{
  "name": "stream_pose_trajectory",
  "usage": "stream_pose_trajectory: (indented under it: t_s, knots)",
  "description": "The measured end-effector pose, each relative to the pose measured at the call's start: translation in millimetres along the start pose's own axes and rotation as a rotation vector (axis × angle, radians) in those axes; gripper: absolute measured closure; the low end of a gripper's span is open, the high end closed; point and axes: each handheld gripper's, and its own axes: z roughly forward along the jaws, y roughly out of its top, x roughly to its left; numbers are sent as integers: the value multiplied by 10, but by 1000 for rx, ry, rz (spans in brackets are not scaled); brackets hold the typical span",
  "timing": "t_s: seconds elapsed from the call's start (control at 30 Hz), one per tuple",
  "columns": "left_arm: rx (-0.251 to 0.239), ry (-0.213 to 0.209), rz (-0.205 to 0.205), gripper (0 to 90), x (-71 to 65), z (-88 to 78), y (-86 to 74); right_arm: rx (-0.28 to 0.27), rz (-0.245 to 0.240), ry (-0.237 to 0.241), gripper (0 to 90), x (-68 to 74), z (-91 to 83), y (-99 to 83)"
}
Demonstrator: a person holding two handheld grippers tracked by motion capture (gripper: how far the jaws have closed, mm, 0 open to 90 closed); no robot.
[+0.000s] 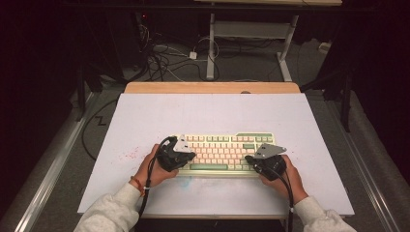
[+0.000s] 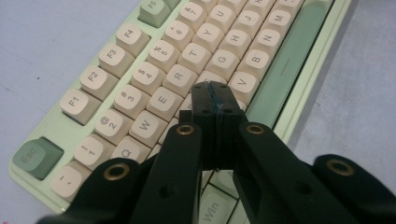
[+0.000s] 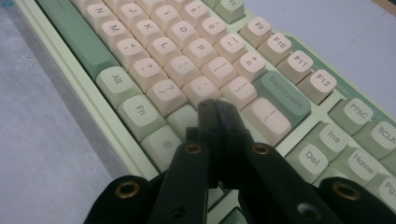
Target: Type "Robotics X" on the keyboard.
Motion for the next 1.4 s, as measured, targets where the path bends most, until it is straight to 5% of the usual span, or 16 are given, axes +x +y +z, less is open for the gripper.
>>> stream_pose_trajectory:
  t_s: [0.5, 0.97, 1.4]
  knots:
    - [46, -7, 18, 878, -4, 54, -31, 2, -7, -4, 900, 6, 0, 3]
    - [31, 13, 26, 878, -6, 14, -18, 4, -8, -7, 900, 9, 0, 6]
    - [-41, 63, 30, 828, 2, -72, -23, -4, -25, -33, 900, 30, -23, 12]
